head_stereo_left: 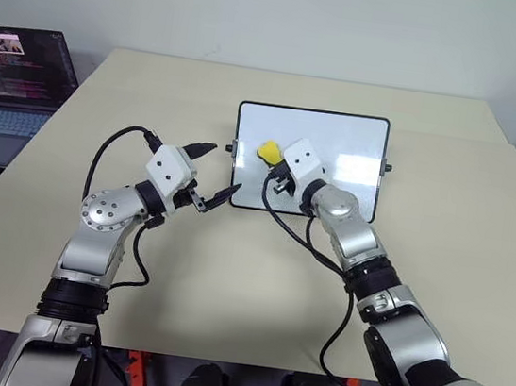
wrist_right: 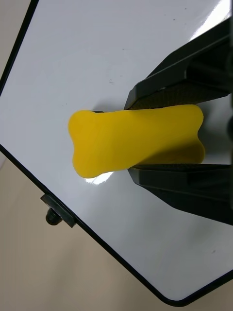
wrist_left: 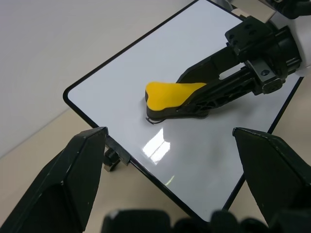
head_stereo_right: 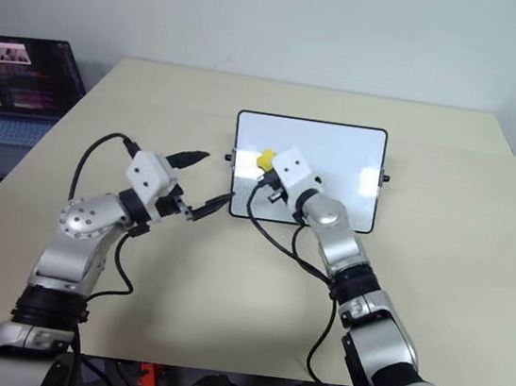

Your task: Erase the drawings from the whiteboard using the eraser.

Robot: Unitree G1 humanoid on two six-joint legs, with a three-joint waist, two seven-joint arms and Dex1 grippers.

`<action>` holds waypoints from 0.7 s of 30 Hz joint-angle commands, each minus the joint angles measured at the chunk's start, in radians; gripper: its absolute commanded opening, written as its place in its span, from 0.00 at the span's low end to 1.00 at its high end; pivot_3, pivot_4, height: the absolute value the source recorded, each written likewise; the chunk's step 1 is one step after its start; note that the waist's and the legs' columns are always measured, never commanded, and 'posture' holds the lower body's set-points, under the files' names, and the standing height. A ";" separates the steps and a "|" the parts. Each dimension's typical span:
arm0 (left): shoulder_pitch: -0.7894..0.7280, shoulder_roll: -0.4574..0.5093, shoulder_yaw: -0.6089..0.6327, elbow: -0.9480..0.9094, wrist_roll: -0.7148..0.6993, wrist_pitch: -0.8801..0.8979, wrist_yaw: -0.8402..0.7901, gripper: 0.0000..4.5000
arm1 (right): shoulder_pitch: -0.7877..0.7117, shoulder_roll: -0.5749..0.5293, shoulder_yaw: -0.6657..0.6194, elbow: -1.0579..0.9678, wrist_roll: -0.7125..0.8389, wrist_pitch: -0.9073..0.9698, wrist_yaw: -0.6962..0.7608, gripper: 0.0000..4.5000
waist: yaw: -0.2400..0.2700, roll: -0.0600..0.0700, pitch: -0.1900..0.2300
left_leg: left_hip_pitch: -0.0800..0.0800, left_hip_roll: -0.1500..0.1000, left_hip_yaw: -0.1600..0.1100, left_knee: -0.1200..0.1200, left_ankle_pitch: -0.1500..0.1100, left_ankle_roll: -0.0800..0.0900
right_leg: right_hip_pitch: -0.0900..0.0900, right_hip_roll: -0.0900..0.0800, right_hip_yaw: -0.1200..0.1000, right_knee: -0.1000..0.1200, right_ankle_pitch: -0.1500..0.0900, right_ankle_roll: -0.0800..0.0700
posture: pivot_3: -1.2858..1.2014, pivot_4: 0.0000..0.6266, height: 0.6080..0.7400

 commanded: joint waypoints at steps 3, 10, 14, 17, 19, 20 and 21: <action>-0.009 0.009 0.019 -0.031 -0.009 -0.008 0.003 1.00 | 0.004 0.045 0.002 0.002 -0.009 0.014 -0.024 0.27 | -0.004 0.000 0.000 | 0.000 0.000 0.000 -0.001 0.000 0.000 | 0.000 0.000 0.000 0.000 0.000 0.000 | 0.52 0.24 1.00; -0.008 0.009 0.017 -0.037 -0.009 -0.008 0.003 1.00 | -0.016 0.118 0.018 0.043 -0.021 -0.011 -0.038 0.27 | -0.014 0.000 0.000 | -0.001 0.000 0.001 -0.002 0.000 0.000 | -0.002 0.000 0.001 -0.001 0.000 0.000 | 0.52 0.24 1.00; -0.006 0.012 0.019 -0.039 -0.010 -0.007 0.002 1.00 | 0.006 0.102 0.020 0.058 -0.029 -0.029 -0.028 0.27 | -0.015 0.000 0.000 | -0.001 0.000 0.001 -0.002 0.000 0.000 | -0.002 0.000 0.001 -0.001 0.000 0.000 | 0.52 0.24 1.00; -0.001 0.013 0.020 -0.044 -0.010 -0.005 0.002 1.00 | 0.028 0.078 0.016 0.054 -0.030 -0.031 -0.020 0.27 | -0.014 0.000 0.000 | -0.001 0.000 0.001 -0.002 0.000 0.000 | -0.002 0.000 0.001 -0.002 0.000 0.000 | 0.52 0.24 1.00; -0.001 0.012 0.020 -0.044 -0.011 -0.004 0.003 1.00 | 0.037 0.051 0.007 0.052 -0.029 -0.028 -0.016 0.27 | -0.009 0.000 0.000 | -0.001 0.000 0.001 -0.002 0.000 0.000 | -0.002 0.000 0.000 -0.002 0.000 0.000 | 0.52 0.24 1.00; -0.002 0.011 0.020 -0.045 -0.011 -0.003 0.003 1.00 | 0.041 0.041 0.003 0.050 -0.028 -0.026 -0.015 0.27 | -0.006 0.000 0.000 | -0.001 0.000 0.001 -0.002 0.000 0.000 | -0.002 0.000 0.000 -0.002 0.000 0.000 | 0.52 0.24 1.00; -0.003 0.011 0.019 -0.043 -0.011 -0.004 0.003 1.00 | 0.045 0.023 -0.003 0.046 -0.029 -0.025 -0.012 0.27 | -0.003 0.000 0.000 | -0.001 0.000 0.001 -0.002 0.000 0.000 | -0.001 0.000 0.000 -0.002 0.000 0.000 | 0.52 0.24 1.00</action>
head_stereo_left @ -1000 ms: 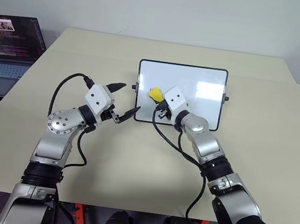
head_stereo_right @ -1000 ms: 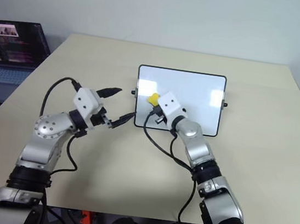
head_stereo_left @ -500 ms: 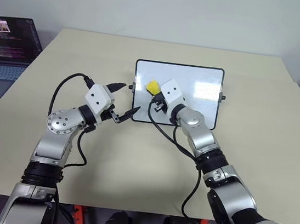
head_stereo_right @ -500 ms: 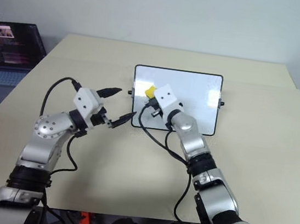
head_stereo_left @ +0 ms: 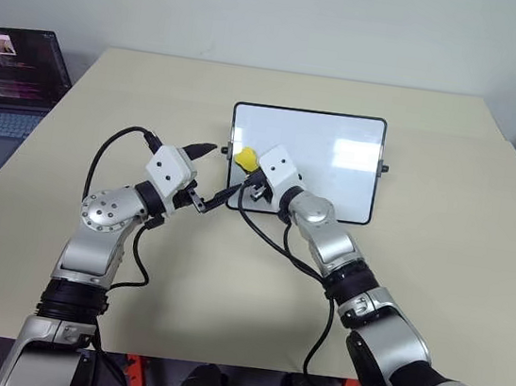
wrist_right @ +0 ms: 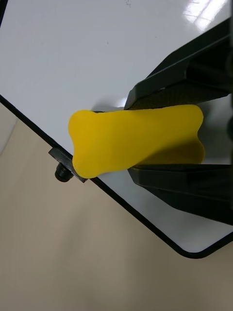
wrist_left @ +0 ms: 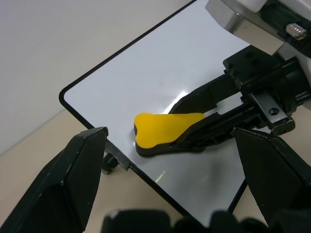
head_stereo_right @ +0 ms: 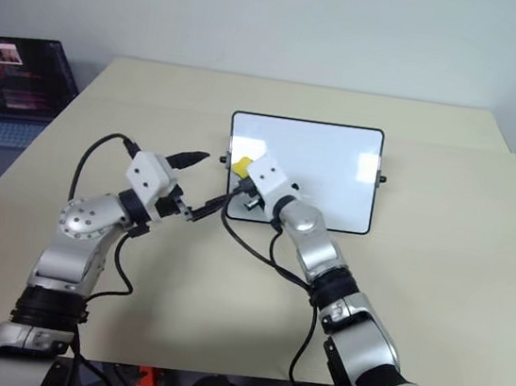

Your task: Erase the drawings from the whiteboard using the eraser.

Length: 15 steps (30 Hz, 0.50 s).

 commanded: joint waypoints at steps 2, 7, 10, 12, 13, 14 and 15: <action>-0.010 0.009 0.018 -0.036 -0.010 -0.007 0.002 1.00 | 0.027 -0.084 -0.042 -0.001 -0.007 0.028 0.004 0.27 | 0.011 0.000 0.000 | 0.000 0.000 0.000 0.000 0.000 0.000 | 0.000 0.000 0.000 0.000 0.000 0.000 | 0.52 0.24 1.00; -0.019 0.005 0.013 -0.025 -0.009 -0.012 0.000 1.00 | 0.025 -0.154 -0.065 0.003 0.001 0.037 0.005 0.27 | 0.018 0.000 0.000 | 0.000 -0.001 -0.003 0.002 0.000 0.000 | 0.002 -0.001 -0.001 0.000 0.000 0.000 | 0.52 0.24 1.00; -0.024 0.003 0.011 -0.019 -0.009 -0.013 -0.002 1.00 | 0.017 -0.182 -0.078 0.016 0.006 0.038 -0.001 0.27 | 0.018 0.000 0.000 | 0.001 -0.001 -0.003 0.002 0.000 0.000 | 0.003 -0.001 -0.001 0.001 0.001 0.001 | 0.52 0.24 1.00; -0.025 0.002 0.011 -0.018 -0.009 -0.014 -0.003 1.00 | 0.012 -0.189 -0.082 0.024 0.009 0.036 -0.005 0.27 | 0.018 0.000 0.000 | 0.001 -0.001 -0.003 0.002 0.001 0.000 | 0.003 -0.001 -0.002 0.001 0.001 0.001 | 0.52 0.24 1.00; -0.026 0.002 0.011 -0.018 -0.009 -0.014 -0.003 1.00 | 0.008 -0.192 -0.085 0.029 0.010 0.035 -0.007 0.27 | 0.018 -0.001 0.000 | 0.001 -0.001 -0.003 0.002 0.001 0.000 | 0.003 -0.001 -0.002 0.001 0.001 0.001 | 0.52 0.24 1.00; -0.026 0.003 0.011 -0.017 -0.009 -0.014 -0.004 1.00 | 0.005 -0.193 -0.087 0.032 0.011 0.035 -0.009 0.27 | 0.018 -0.001 0.000 | 0.001 -0.001 -0.003 0.002 0.001 0.000 | 0.003 0.000 -0.002 0.001 0.001 0.001 | 0.52 0.24 1.00; -0.028 0.004 0.011 -0.015 -0.009 -0.014 -0.005 1.00 | 0.003 -0.190 -0.087 0.032 0.012 0.037 -0.011 0.27 | 0.018 -0.001 0.000 | 0.001 -0.001 -0.003 0.002 0.001 0.000 | 0.003 0.000 -0.002 0.001 0.001 0.001 | 0.52 0.24 1.00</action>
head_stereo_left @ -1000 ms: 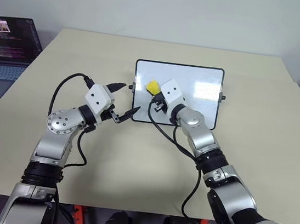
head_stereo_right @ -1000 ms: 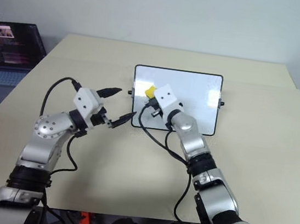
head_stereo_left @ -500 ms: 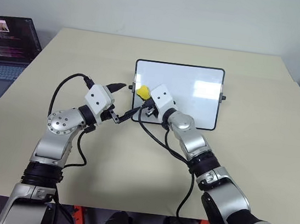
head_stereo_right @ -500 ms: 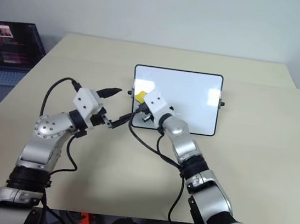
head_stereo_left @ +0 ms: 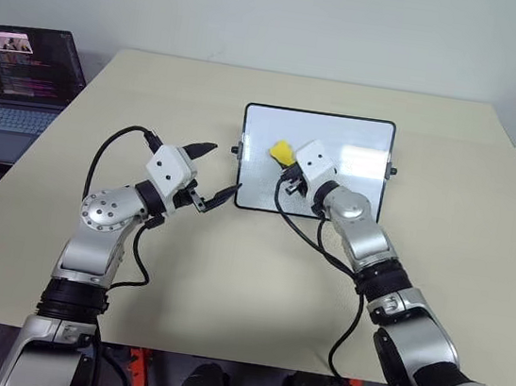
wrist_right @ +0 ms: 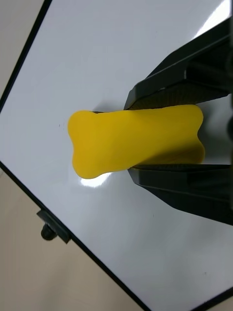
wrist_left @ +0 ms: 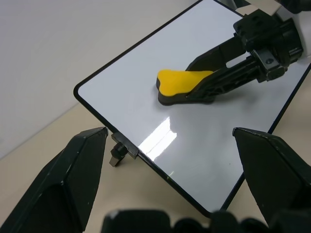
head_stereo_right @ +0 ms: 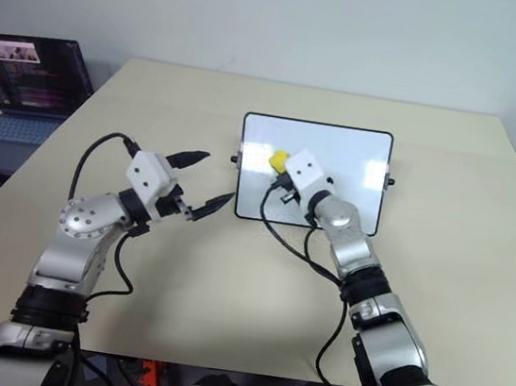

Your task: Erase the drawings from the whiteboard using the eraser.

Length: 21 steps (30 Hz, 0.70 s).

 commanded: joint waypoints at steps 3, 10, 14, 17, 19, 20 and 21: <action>-0.029 0.006 0.012 -0.012 -0.009 -0.015 -0.005 1.00 | 0.001 -0.018 -0.041 0.056 -0.006 0.044 -0.041 0.27 | 0.000 0.000 0.000 | 0.000 0.000 0.000 0.000 0.000 0.000 | 0.000 0.000 0.000 0.000 0.000 0.000 | 0.52 0.24 1.00; -0.026 0.009 0.013 -0.020 -0.010 -0.010 -0.006 1.00 | 0.031 0.042 -0.013 -0.010 -0.004 0.069 -0.041 0.27 | -0.010 0.000 0.000 | 0.000 0.000 0.000 0.000 0.001 0.000 | 0.000 0.000 0.000 0.000 0.001 0.000 | 0.52 0.24 1.00; -0.022 0.012 0.017 -0.024 -0.011 -0.008 -0.006 1.00 | 0.056 0.054 -0.007 -0.080 -0.003 0.104 -0.033 0.27 | -0.011 0.000 0.000 | 0.000 0.000 0.001 -0.001 0.001 0.000 | -0.001 0.000 0.001 -0.001 0.001 0.000 | 0.52 0.24 1.00; -0.021 0.010 0.015 -0.028 -0.011 -0.005 -0.004 1.00 | 0.074 0.044 -0.011 -0.136 -0.001 0.135 -0.022 0.27 | -0.011 0.000 0.000 | -0.001 0.001 0.001 -0.002 0.001 0.000 | -0.001 0.000 0.001 -0.001 0.001 0.000 | 0.52 0.24 1.00; -0.019 0.009 0.013 -0.034 -0.011 -0.004 -0.003 1.00 | 0.088 0.035 -0.012 -0.191 0.004 0.163 -0.009 0.27 | -0.011 0.000 0.000 | -0.001 0.000 0.001 -0.002 0.001 0.000 | -0.001 0.000 0.001 -0.002 0.001 0.000 | 0.52 0.24 1.00; -0.018 0.008 0.013 -0.036 -0.012 -0.003 -0.004 1.00 | 0.097 0.029 -0.016 -0.228 0.010 0.185 0.000 0.27 | -0.010 0.000 0.000 | -0.001 0.001 0.001 -0.002 0.001 0.000 | -0.002 0.000 0.001 -0.002 0.001 0.000 | 0.52 0.24 1.00; -0.017 0.008 0.013 -0.038 -0.013 -0.001 -0.004 1.00 | 0.113 0.016 -0.020 -0.280 0.016 0.217 0.015 0.27 | -0.009 0.000 0.000 | -0.001 0.001 0.001 -0.002 0.001 0.000 | -0.002 0.000 0.001 -0.002 0.001 0.000 | 0.52 0.24 1.00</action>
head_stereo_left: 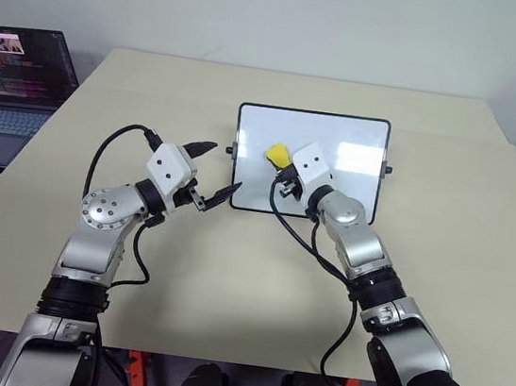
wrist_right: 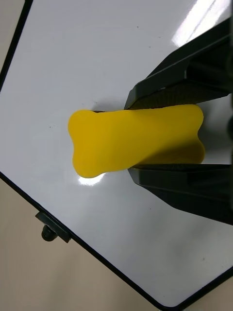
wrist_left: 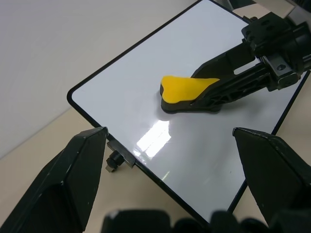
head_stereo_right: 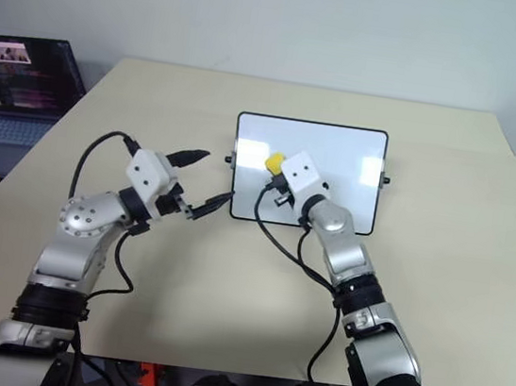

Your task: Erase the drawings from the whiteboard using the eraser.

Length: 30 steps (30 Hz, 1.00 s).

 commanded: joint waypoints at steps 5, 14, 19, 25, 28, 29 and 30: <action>-0.002 0.010 0.012 -0.051 -0.019 0.001 -0.011 1.00 | 0.098 -0.073 -0.036 -0.307 0.043 0.220 0.070 0.27 | 0.001 0.000 0.000 | -0.001 0.000 0.000 0.000 0.000 0.000 | -0.001 0.000 0.000 -0.001 0.000 0.000 | 0.52 0.24 1.00; -0.020 0.002 0.003 -0.041 -0.024 0.003 -0.033 1.00 | 0.191 -0.152 -0.085 -0.573 0.089 0.433 0.095 0.27 | -0.001 0.001 0.001 | -0.002 0.000 0.001 -0.002 0.000 0.000 | -0.002 0.000 0.000 -0.002 -0.001 0.000 | 0.52 0.24 1.00; -0.010 -0.006 -0.009 -0.059 -0.047 0.019 -0.063 1.00 | 0.265 -0.227 -0.138 -0.733 0.127 0.570 0.113 0.27 | 0.001 0.001 0.001 | -0.003 0.000 0.001 -0.002 0.000 0.000 | -0.002 0.000 0.000 -0.003 -0.001 0.000 | 0.52 0.24 1.00; 0.028 -0.036 -0.059 -0.149 -0.103 0.097 -0.114 1.00 | 0.356 -0.309 -0.223 -0.850 0.152 0.676 0.096 0.27 | 0.002 0.000 0.001 | -0.004 0.000 0.001 -0.002 0.000 0.000 | -0.002 0.000 0.000 -0.004 -0.001 0.000 | 0.52 0.24 1.00; 0.036 -0.048 -0.082 -0.191 -0.132 0.147 -0.136 1.00 | 0.391 -0.330 -0.249 -0.871 0.157 0.690 0.081 0.27 | 0.001 0.000 0.001 | -0.004 0.000 0.001 -0.002 0.000 0.000 | -0.002 0.000 0.000 -0.004 -0.001 0.000 | 0.52 0.24 1.00; 0.036 -0.052 -0.090 -0.203 -0.145 0.168 -0.146 1.00 | 0.406 -0.338 -0.262 -0.879 0.158 0.696 0.075 0.27 | 0.001 0.000 0.001 | -0.003 0.000 0.001 -0.002 0.000 0.000 | -0.002 0.000 0.000 -0.003 -0.001 0.000 | 0.52 0.24 1.00; 0.036 -0.054 -0.098 -0.213 -0.156 0.186 -0.157 1.00 | 0.417 -0.344 -0.274 -0.886 0.161 0.701 0.069 0.27 | 0.001 0.000 0.001 | -0.003 0.000 0.001 -0.002 0.000 0.000 | -0.002 0.001 0.000 -0.003 -0.001 0.000 | 0.52 0.24 1.00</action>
